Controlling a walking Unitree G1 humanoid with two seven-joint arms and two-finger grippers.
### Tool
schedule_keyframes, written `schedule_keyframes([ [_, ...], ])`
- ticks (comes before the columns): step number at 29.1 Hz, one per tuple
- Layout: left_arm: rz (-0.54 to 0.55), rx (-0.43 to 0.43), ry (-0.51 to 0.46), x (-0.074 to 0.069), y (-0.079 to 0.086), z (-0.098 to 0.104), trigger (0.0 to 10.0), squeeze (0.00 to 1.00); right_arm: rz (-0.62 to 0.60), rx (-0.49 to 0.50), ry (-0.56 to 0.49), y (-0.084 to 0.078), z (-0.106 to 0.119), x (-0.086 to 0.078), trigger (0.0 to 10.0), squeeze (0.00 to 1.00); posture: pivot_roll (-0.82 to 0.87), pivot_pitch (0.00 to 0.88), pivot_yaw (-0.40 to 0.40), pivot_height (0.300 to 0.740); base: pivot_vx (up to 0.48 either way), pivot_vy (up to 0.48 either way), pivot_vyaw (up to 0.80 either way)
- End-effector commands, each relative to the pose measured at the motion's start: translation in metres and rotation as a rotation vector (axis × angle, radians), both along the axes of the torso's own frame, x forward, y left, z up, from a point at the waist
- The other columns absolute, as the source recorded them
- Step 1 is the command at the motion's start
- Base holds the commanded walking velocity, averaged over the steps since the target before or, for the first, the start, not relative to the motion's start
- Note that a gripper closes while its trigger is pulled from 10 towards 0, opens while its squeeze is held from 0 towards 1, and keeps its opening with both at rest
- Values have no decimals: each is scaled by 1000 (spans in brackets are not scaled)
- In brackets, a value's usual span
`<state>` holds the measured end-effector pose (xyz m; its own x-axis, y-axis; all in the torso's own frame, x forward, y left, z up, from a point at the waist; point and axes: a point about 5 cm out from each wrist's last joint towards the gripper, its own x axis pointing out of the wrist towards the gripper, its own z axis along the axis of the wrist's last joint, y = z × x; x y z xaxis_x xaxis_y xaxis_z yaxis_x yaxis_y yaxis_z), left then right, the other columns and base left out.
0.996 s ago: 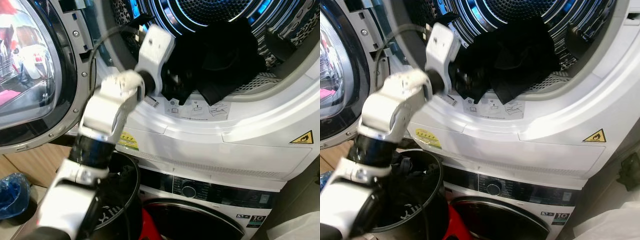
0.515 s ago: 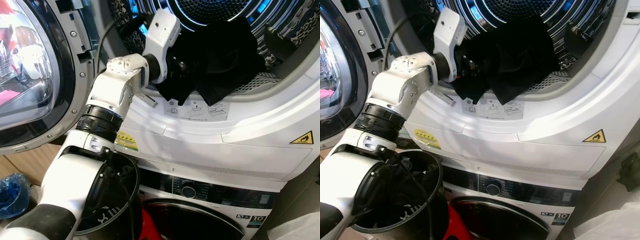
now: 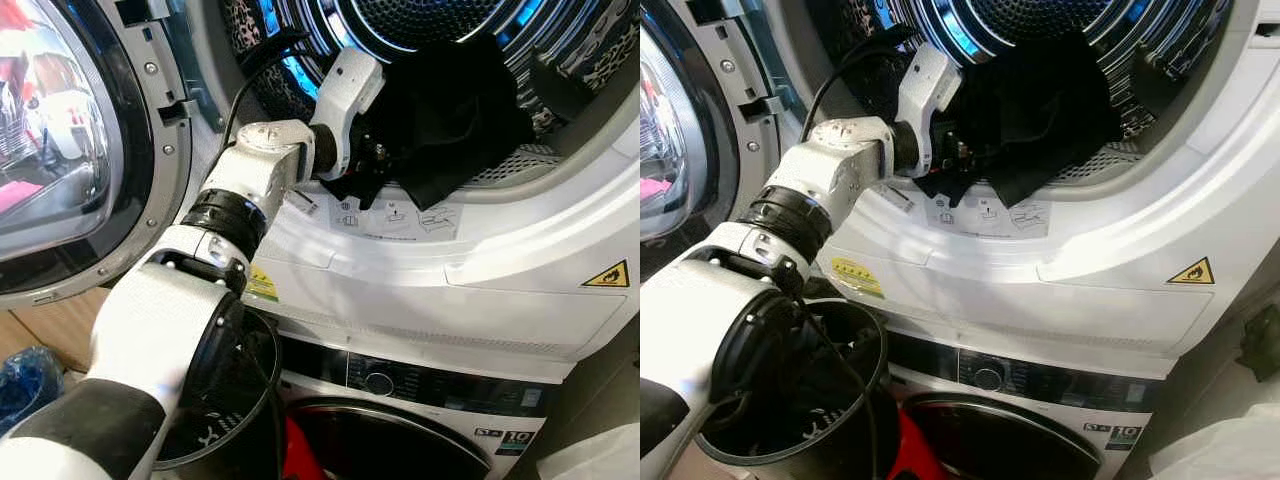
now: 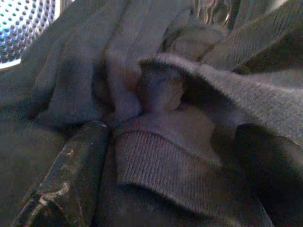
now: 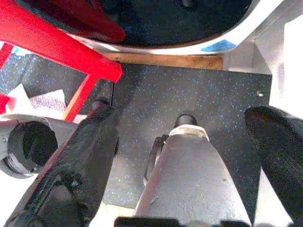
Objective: Clothes washing
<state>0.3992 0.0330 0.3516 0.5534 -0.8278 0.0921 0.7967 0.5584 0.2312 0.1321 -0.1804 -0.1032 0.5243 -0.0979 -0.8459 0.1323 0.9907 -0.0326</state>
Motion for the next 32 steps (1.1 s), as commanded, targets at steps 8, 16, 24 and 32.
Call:
schedule_keyframes([
  [8,-18,-131,-118,-5,-5,30,10000,0,-25,8,70,-1,-10,-37,10000,0,-135,108,149,740,0,0,0],
  [16,49,-133,-39,2,1,18,10000,0,-38,-4,54,-8,-10,-48,10000,0,-193,140,155,740,0,0,0],
  [24,152,-71,-41,8,7,8,10000,0,-31,-16,55,-10,-10,-51,10000,0,-181,170,154,740,0,0,0],
  [32,158,-45,-175,3,15,38,10000,0,-48,-10,11,-4,-6,-30,10000,0,-105,161,165,740,0,0,0],
])
